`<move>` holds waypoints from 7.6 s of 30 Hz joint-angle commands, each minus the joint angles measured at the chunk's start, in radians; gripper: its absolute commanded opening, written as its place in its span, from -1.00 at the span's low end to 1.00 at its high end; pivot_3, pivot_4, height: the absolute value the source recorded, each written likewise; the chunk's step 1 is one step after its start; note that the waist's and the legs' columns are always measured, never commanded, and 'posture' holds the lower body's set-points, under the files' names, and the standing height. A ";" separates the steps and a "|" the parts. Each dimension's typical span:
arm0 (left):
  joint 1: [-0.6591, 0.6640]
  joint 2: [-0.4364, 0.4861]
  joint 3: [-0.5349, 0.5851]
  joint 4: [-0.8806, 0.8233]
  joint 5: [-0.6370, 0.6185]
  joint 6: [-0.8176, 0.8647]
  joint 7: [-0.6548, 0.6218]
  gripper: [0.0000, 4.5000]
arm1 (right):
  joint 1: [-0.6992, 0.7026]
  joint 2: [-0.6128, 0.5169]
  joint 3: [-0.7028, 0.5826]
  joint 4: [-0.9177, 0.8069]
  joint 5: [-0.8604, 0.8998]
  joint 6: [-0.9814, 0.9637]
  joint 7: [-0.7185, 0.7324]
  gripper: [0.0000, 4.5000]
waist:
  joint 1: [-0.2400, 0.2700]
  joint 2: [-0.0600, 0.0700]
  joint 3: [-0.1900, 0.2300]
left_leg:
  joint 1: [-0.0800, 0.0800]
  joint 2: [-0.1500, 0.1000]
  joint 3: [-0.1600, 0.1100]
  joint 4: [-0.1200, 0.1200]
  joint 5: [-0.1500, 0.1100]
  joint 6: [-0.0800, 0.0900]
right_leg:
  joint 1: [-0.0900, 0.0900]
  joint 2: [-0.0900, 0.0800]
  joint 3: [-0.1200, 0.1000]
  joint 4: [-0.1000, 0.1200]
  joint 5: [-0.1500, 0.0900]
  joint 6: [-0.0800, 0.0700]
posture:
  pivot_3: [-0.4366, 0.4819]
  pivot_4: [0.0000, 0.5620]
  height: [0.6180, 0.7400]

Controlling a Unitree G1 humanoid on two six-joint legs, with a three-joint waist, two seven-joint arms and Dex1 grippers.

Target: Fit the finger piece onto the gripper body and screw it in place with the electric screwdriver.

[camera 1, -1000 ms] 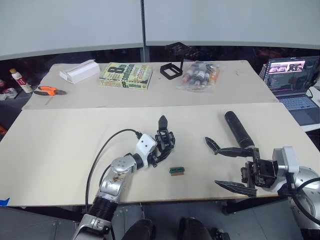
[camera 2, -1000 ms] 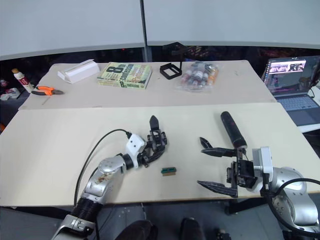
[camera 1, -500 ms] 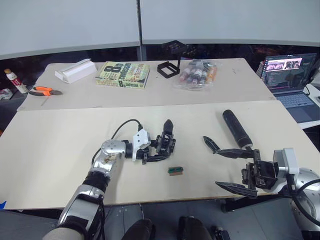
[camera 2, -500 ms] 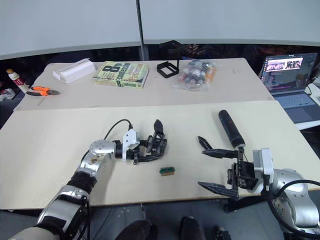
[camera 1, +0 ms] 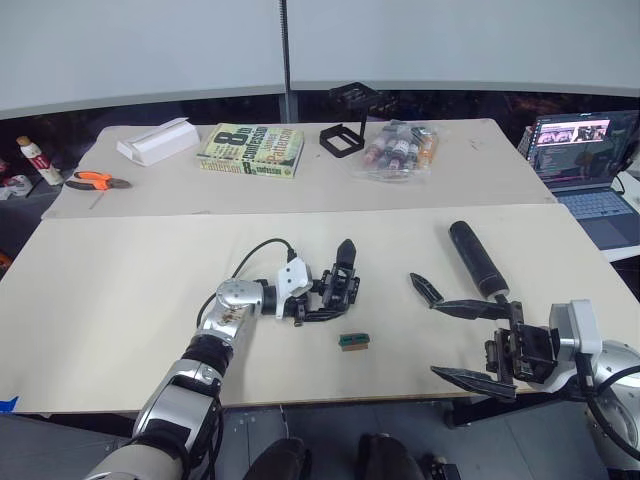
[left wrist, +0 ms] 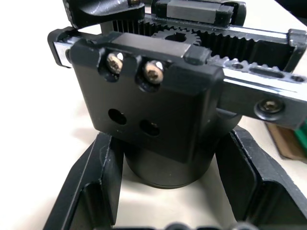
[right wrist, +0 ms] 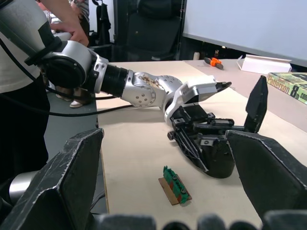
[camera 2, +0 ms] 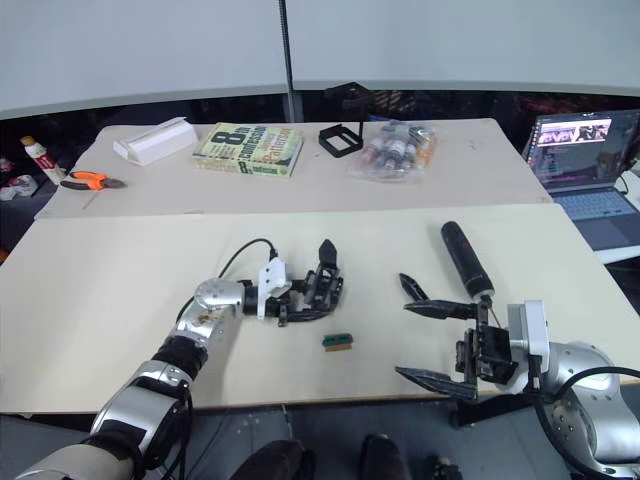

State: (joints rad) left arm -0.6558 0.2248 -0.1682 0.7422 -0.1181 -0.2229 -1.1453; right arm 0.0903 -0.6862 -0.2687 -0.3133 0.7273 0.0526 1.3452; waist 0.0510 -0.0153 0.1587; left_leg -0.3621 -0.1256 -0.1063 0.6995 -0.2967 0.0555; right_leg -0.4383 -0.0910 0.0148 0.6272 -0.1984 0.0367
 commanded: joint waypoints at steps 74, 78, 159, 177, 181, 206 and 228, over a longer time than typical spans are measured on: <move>0.128 -0.124 0.207 -1.108 -0.759 0.838 0.826 1.00 | -0.538 0.107 0.300 -0.304 -0.566 0.408 -0.791 -0.50 | -0.040 -0.001 -0.002 | -0.011 0.000 0.003 0.001 0.004 -0.006 | -0.017 0.001 0.002 0.005 0.002 -0.003 | -0.05 -0.47 1.00; 0.123 -0.162 0.212 -1.095 -0.789 0.844 0.854 1.00 | -0.553 0.112 0.320 -0.300 -0.590 0.382 -0.791 -0.50 | -0.039 -0.001 -0.002 | -0.011 0.000 0.003 0.001 0.005 -0.006 | -0.017 0.002 0.002 0.005 0.002 -0.003 | -0.05 -0.47 1.00; -0.018 0.255 0.208 -0.995 -1.045 1.341 0.332 -0.51 | -0.874 0.008 0.302 -0.053 0.357 1.393 -0.484 -0.81 | -0.039 -0.001 -0.002 | -0.015 0.000 0.002 0.002 0.004 -0.004 | -0.019 -0.001 0.001 0.004 0.003 -0.003 | -0.05 -0.47 1.00; 0.239 0.452 0.231 -0.671 -0.439 0.507 -0.071 1.00 | -0.571 -0.015 0.325 -0.056 -0.048 0.550 -0.179 -0.82 | -0.037 0.000 -0.001 | -0.015 0.000 0.003 0.001 0.004 -0.004 | -0.019 -0.001 -0.001 0.002 0.003 -0.003 | -0.05 -0.47 1.00; 0.271 0.390 0.146 -0.559 -0.305 0.351 -0.081 1.00 | -0.544 0.000 0.340 -0.015 -0.119 0.423 -0.140 -0.82 | -0.039 0.000 -0.001 | -0.014 0.000 0.003 0.001 0.004 -0.004 | -0.018 -0.001 0.000 0.002 0.003 -0.003 | -0.05 -0.47 1.00; -0.038 0.074 0.019 -0.017 -0.075 0.099 -0.075 1.00 | -0.518 0.007 0.307 -0.069 -0.077 0.461 -0.187 -0.82 | -0.039 -0.001 -0.001 | -0.015 0.000 0.003 0.003 0.004 -0.004 | -0.019 -0.001 -0.001 0.004 0.004 -0.003 | -0.05 -0.47 1.00; -0.004 0.072 0.019 -0.047 -0.039 0.068 -0.095 0.02 | -0.705 0.169 0.463 0.211 -0.270 0.337 -0.214 -0.82 | -0.043 -0.001 -0.002 | -0.016 0.000 0.003 0.006 0.004 -0.004 | -0.019 0.000 -0.001 0.004 0.004 -0.003 | -0.05 -0.47 1.00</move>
State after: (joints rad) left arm -0.6692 0.2940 -0.1431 0.7223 -0.1597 -0.1551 -1.2294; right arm -0.5914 -0.5243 0.1921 -0.1054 0.4735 0.4387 1.1171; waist 0.0083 -0.0159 0.1572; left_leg -0.3782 -0.1256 -0.1037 0.7053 -0.2929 0.0520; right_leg -0.4578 -0.0914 0.0139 0.6315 -0.1947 0.0339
